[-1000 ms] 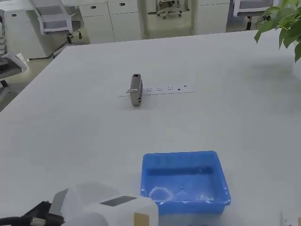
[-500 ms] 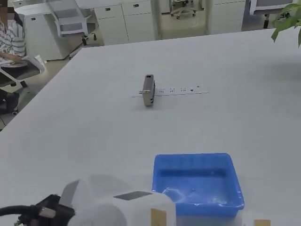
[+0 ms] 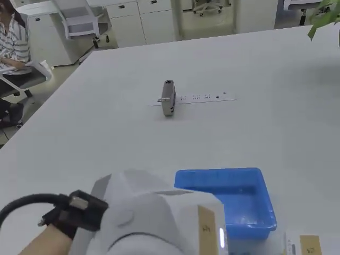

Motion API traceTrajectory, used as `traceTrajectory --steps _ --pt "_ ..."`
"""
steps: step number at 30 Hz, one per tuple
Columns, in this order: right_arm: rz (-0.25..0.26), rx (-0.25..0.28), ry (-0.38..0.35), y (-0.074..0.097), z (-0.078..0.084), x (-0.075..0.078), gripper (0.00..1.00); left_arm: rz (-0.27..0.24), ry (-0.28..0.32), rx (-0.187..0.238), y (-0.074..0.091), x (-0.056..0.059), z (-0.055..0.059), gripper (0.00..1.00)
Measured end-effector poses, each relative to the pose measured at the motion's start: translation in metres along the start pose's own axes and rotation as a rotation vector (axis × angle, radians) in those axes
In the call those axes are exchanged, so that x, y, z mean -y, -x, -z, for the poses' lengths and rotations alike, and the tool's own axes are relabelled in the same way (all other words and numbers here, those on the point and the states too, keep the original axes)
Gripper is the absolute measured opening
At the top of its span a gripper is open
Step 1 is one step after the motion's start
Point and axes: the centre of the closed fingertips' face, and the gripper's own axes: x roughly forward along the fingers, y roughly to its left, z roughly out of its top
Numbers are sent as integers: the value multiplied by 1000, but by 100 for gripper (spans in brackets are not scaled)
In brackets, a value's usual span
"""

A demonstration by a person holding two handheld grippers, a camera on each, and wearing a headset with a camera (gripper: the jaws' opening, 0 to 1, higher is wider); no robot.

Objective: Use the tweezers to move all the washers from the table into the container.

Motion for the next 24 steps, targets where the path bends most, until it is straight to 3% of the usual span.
traceTrajectory --steps 11,17,24 --pt "69 -4 -66 11 2 14 6 27 -23 -1 -12 -21 -13 0" --pt "91 -14 -73 15 5 17 6 47 -46 -5 -16 -23 -19 0" --pt "107 -33 -80 15 11 23 6 63 -62 -16 -21 -26 -17 0"
